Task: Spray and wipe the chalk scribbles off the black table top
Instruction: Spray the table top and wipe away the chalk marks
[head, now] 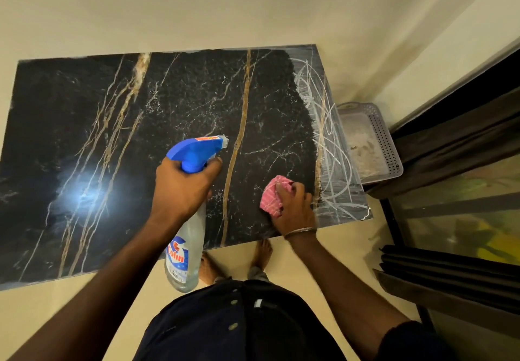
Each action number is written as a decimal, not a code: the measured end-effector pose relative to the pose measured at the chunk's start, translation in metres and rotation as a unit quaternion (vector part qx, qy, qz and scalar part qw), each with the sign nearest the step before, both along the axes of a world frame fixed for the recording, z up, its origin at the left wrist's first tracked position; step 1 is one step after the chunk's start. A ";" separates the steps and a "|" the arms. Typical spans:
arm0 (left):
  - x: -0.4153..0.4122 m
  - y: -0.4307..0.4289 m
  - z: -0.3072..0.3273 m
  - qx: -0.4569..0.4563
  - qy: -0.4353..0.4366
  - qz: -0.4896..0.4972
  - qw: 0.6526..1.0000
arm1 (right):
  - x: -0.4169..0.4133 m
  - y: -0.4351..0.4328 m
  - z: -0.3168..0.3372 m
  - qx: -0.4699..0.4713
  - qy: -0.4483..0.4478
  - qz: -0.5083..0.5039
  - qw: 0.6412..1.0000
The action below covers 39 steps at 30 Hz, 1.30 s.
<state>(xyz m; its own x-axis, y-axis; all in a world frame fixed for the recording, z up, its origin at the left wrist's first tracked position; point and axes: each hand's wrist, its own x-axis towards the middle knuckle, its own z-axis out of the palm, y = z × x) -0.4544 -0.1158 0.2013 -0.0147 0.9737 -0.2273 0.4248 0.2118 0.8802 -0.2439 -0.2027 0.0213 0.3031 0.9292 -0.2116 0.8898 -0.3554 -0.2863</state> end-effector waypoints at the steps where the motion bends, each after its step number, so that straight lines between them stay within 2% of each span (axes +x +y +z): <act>1: -0.001 0.000 0.000 -0.002 -0.001 0.001 1.000 | 0.012 -0.002 0.000 0.007 0.001 -0.031 0.999; 4: -0.002 0.000 -0.001 -0.001 -0.008 0.002 1.000 | 0.028 -0.009 -0.002 0.012 -0.009 -0.085 0.996; 7: -0.002 -0.002 -0.002 0.005 -0.003 -0.005 1.000 | 0.007 -0.011 -0.003 0.022 -0.013 -0.095 0.995; 10: 0.001 -0.004 -0.004 0.003 0.007 -0.004 1.000 | -0.040 -0.016 -0.004 0.027 -0.014 -0.011 0.999; 14: 0.006 -0.005 -0.006 0.002 0.008 -0.010 1.000 | -0.082 -0.023 -0.007 0.000 0.031 0.139 0.990; 17: 0.011 -0.003 -0.006 0.010 0.011 -0.018 1.000 | -0.061 -0.023 -0.006 0.005 0.052 0.155 0.987; 19: 0.014 -0.001 -0.005 0.011 0.004 -0.022 1.000 | -0.032 -0.028 -0.003 0.024 0.046 0.119 0.992; 25: 0.020 -0.001 -0.001 0.014 0.004 -0.022 1.000 | 0.070 -0.046 -0.004 0.051 -0.013 -0.072 0.996; 29: 0.027 -0.001 -0.001 0.014 0.012 -0.025 1.000 | 0.071 -0.045 -0.003 0.046 -0.042 -0.134 0.989; 31: 0.032 0.000 -0.001 0.017 0.012 -0.029 0.999 | 0.058 -0.044 -0.005 0.053 -0.046 -0.068 0.995; 35: 0.044 0.003 0.004 0.020 0.011 -0.039 0.999 | 0.051 -0.048 -0.011 0.037 -0.026 0.136 0.990; 39: 0.058 0.008 0.008 0.017 -0.007 -0.040 0.999 | 0.087 -0.051 -0.008 0.055 -0.005 0.174 0.983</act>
<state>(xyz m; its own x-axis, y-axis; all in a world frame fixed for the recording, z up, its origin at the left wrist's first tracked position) -0.3964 -0.1077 0.2096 0.0661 0.9790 -0.1931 0.4265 0.1472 0.8924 -0.1568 -0.2537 0.0134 -0.0361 0.9940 -0.1034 0.9553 0.0040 -0.2955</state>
